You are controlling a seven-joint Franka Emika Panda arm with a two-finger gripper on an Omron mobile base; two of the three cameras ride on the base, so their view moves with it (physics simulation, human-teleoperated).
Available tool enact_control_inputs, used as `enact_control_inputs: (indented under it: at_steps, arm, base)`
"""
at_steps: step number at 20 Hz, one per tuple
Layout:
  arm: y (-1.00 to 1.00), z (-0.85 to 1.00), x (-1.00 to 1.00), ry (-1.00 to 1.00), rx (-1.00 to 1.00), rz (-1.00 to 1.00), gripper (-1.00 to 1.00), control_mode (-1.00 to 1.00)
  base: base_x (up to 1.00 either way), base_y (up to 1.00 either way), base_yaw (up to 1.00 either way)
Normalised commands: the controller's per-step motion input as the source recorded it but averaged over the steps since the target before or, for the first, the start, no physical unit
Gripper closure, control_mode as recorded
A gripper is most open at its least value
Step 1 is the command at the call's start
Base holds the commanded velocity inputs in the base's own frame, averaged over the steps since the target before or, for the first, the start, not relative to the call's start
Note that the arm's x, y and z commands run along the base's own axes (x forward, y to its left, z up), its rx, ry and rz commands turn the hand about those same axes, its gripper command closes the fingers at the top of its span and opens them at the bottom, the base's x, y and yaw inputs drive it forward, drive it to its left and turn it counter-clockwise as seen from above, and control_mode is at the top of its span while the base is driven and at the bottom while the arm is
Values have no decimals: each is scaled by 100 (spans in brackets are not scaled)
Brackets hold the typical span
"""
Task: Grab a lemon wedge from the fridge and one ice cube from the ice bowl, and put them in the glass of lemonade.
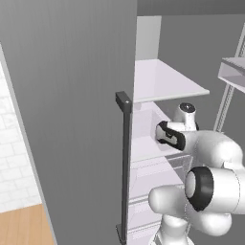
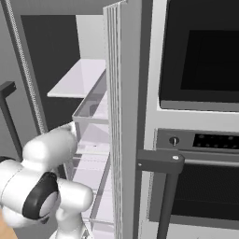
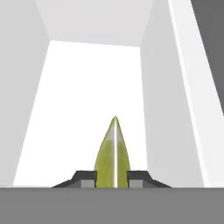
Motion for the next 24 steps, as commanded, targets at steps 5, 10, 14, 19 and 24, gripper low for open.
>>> enact_control_inputs:
  at_steps: [5, 10, 14, 19, 24]
  arm:
    - [1, 56, -99, 0, 1, 0, 100, -100]
    - [20, 98, -100, 0, 0, 0, 100, -100]
    - [38, 100, -100, 0, 0, 0, 100, -100]
    - [43, 100, -90, 0, 0, 0, 100, -100]
    - [23, 100, -100, 0, 0, 0, 100, -100]
  base:
    - [0, 0, 0]
    - [0, 0, 0]
    - [0, 0, 0]
    - [0, 0, 0]
    - [0, 0, 0]
